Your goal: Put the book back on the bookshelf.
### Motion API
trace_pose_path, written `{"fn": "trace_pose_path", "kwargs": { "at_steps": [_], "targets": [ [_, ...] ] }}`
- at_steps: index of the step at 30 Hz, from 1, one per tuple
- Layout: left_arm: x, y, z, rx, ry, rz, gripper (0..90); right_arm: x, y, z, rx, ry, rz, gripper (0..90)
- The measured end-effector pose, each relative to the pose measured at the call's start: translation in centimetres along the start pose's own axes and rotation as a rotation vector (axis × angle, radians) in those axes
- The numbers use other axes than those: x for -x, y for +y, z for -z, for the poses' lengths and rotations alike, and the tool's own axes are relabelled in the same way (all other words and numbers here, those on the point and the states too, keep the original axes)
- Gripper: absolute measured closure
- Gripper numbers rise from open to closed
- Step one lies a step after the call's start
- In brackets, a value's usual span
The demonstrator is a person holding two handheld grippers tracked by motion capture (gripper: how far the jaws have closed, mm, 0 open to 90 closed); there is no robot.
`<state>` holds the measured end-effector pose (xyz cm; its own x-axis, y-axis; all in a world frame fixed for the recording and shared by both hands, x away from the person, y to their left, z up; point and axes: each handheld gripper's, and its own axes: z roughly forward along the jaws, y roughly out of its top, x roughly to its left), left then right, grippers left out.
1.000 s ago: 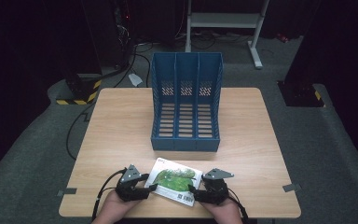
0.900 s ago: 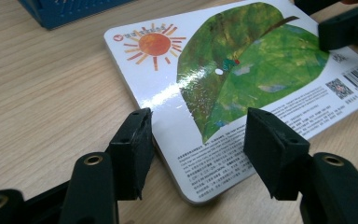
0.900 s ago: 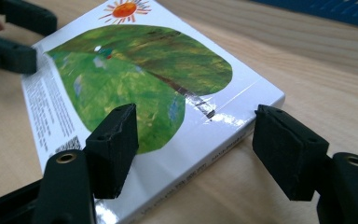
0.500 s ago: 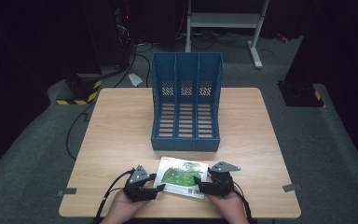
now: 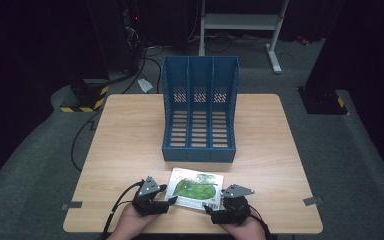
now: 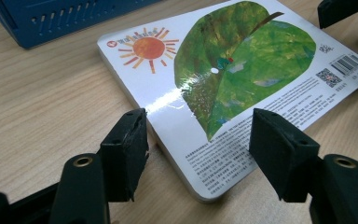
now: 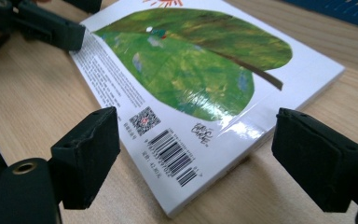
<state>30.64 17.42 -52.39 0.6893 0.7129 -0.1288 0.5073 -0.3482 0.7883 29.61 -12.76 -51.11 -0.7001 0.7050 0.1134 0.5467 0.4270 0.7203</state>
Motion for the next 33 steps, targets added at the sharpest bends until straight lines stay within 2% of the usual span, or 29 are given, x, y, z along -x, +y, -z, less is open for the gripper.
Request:
{"fn": "trace_pose_path", "kwargs": {
  "at_steps": [2,6,10,13,18,21,27,29,33],
  "targets": [
    [-0.1,0.1,0.1,-0.001,0.006,-0.005,36.9,-0.2,-0.1,-0.2,-0.016,-0.011,0.016,14.1],
    [-0.2,0.1,0.2,0.01,0.014,0.017,36.5,-0.5,-0.2,-0.6,-0.037,-0.035,0.051,14.0],
    [-0.2,0.0,0.0,-0.005,0.016,0.01,36.9,-0.2,-0.3,-0.8,-0.043,-0.033,0.05,12.6],
    [-0.1,0.1,-0.1,-0.014,0.016,0.0,37.3,0.2,-0.2,-0.7,-0.036,-0.051,0.046,13.2],
    [0.2,0.2,-0.4,-0.012,0.008,0.006,36.2,1.0,-0.4,-0.8,-0.031,-0.069,0.034,14.4],
    [0.2,0.3,-0.6,-0.014,0.017,-0.001,36.0,1.3,-0.5,-0.8,-0.035,-0.061,0.022,16.7],
    [0.0,0.5,-0.8,-0.014,0.019,-0.004,35.0,1.3,-0.6,-0.8,-0.027,-0.055,0.034,20.0],
    [0.0,0.6,-0.9,-0.013,0.018,0.007,35.1,1.3,-0.6,-0.7,-0.022,-0.046,0.036,21.4],
    [0.0,0.9,-1.0,-0.026,0.025,-0.007,36.0,1.4,-0.6,-0.7,-0.01,-0.033,0.012,23.2]
  ]
}}
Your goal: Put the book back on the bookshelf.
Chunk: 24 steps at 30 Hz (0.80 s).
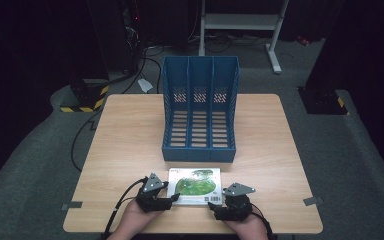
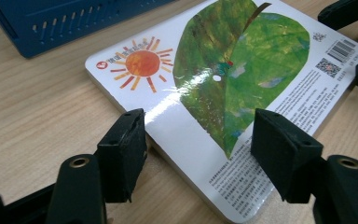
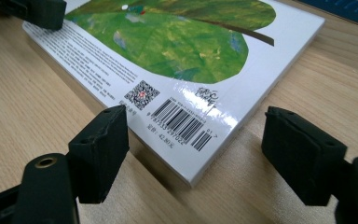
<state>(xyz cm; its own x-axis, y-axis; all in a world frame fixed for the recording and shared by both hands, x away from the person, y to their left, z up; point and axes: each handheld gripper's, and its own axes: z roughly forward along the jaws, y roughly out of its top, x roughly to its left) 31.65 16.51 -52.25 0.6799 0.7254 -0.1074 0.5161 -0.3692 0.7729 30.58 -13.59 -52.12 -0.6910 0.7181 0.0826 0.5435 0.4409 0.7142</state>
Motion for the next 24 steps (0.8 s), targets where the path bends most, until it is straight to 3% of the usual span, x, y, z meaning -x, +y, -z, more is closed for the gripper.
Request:
{"fn": "trace_pose_path", "kwargs": {
  "at_steps": [3,7,12,14,21,24],
  "targets": [
    [-0.1,0.7,0.2,0.007,0.03,0.016,35.4,-0.1,0.0,0.0,0.006,-0.003,0.009,24.3],
    [0.0,1.8,0.2,0.006,0.073,0.0,32.4,-0.1,0.0,0.2,0.013,0.005,0.013,29.1],
    [-0.1,2.2,-0.7,0.008,0.099,0.063,30.2,0.0,0.1,0.2,0.01,0.011,0.011,30.0],
    [-0.2,1.6,-1.0,0.012,0.081,0.088,29.0,0.0,0.1,0.4,0.018,0.011,0.003,32.8],
    [0.2,0.7,-1.1,-0.005,0.048,0.088,27.1,-0.3,0.0,0.7,0.041,0.008,0.009,35.6],
    [0.0,0.6,-1.0,0.002,0.031,0.123,26.5,-0.4,0.1,0.9,0.068,-0.001,0.012,36.4]
  ]
}}
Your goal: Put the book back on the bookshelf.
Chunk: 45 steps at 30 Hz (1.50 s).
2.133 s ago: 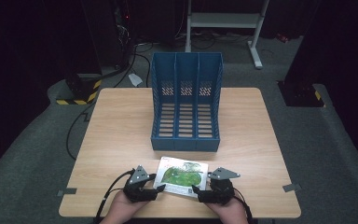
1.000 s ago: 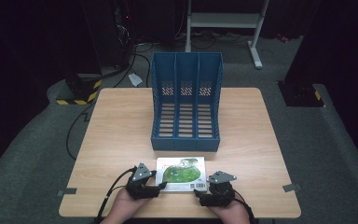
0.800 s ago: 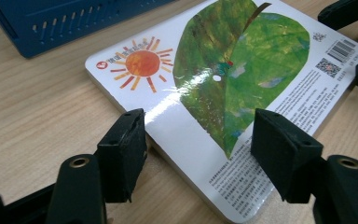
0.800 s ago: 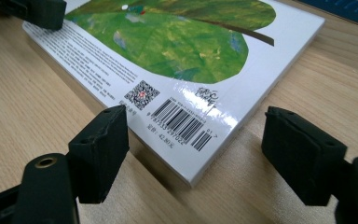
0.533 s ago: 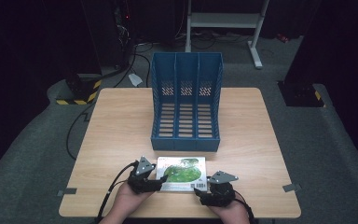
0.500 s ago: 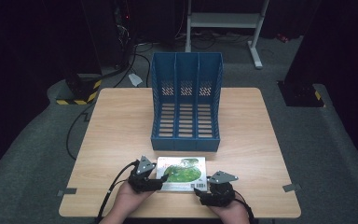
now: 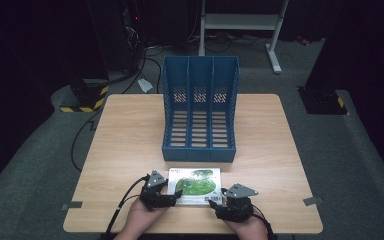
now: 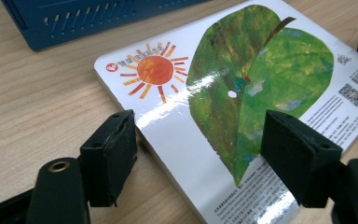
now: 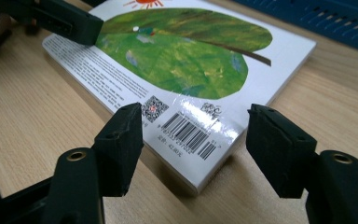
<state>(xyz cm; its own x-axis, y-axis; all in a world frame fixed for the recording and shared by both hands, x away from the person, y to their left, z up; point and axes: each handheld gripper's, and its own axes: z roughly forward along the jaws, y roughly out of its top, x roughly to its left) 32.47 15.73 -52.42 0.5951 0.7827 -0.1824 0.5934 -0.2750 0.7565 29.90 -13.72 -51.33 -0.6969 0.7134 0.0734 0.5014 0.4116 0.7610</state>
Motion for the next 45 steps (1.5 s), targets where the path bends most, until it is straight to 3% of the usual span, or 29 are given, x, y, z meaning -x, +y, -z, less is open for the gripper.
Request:
{"fn": "trace_pose_path", "kwargs": {
  "at_steps": [6,13,21,31,39,45],
  "targets": [
    [-0.8,-0.2,0.2,0.009,-0.041,0.051,28.2,0.0,-0.1,-0.2,-0.005,-0.018,-0.014,34.1],
    [-0.4,-0.3,0.1,0.012,-0.019,0.031,30.4,0.2,-0.2,-0.3,-0.01,-0.018,-0.022,33.2],
    [-0.6,-0.2,0.5,0.047,-0.044,0.058,33.0,0.0,-0.1,-0.5,-0.02,-0.004,-0.019,32.8],
    [-0.4,0.0,1.0,0.082,-0.05,0.064,33.1,-0.1,-0.1,-0.6,-0.027,0.003,-0.018,31.0],
    [-0.3,0.3,1.7,0.136,-0.059,0.057,33.4,-0.6,0.0,-0.8,-0.044,0.018,-0.002,18.1],
    [-0.1,0.7,2.5,0.191,-0.065,0.04,34.4,-1.0,0.0,-1.0,-0.055,-0.004,0.02,16.6]
  ]
}}
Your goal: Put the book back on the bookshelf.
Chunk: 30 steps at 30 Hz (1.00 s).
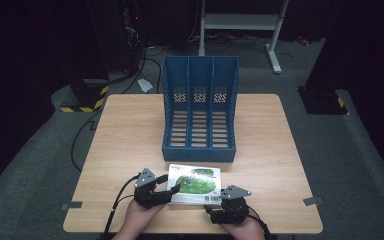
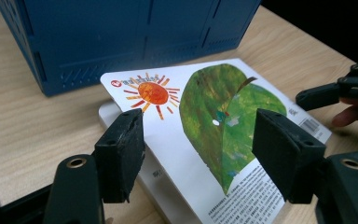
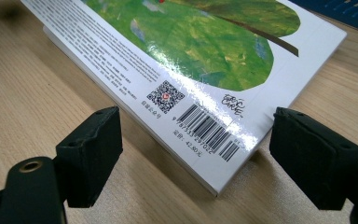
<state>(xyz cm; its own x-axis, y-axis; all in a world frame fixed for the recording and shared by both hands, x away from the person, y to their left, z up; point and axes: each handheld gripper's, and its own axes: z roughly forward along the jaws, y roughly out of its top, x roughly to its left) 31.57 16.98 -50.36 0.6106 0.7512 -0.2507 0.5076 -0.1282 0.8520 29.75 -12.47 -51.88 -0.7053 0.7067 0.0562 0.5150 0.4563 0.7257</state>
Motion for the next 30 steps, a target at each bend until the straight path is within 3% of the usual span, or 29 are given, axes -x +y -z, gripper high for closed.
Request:
{"fn": "trace_pose_path", "kwargs": {
  "at_steps": [7,20,26,30],
  "targets": [
    [0.5,0.4,0.6,0.036,-0.003,-0.003,35.9,-0.2,-0.1,-0.2,-0.009,-0.033,0.012,17.1],
    [0.2,0.1,0.3,0.011,0.017,0.017,34.8,0.1,-0.2,-0.2,-0.005,-0.035,-0.025,20.6],
    [-0.7,-0.1,-0.1,-0.018,0.016,0.06,32.7,0.1,-0.2,-0.2,-0.004,-0.035,-0.025,20.6],
    [-1.1,-0.1,-0.8,-0.058,-0.029,0.117,34.6,0.1,-0.2,-0.2,-0.006,-0.035,-0.025,20.7]
  ]
}}
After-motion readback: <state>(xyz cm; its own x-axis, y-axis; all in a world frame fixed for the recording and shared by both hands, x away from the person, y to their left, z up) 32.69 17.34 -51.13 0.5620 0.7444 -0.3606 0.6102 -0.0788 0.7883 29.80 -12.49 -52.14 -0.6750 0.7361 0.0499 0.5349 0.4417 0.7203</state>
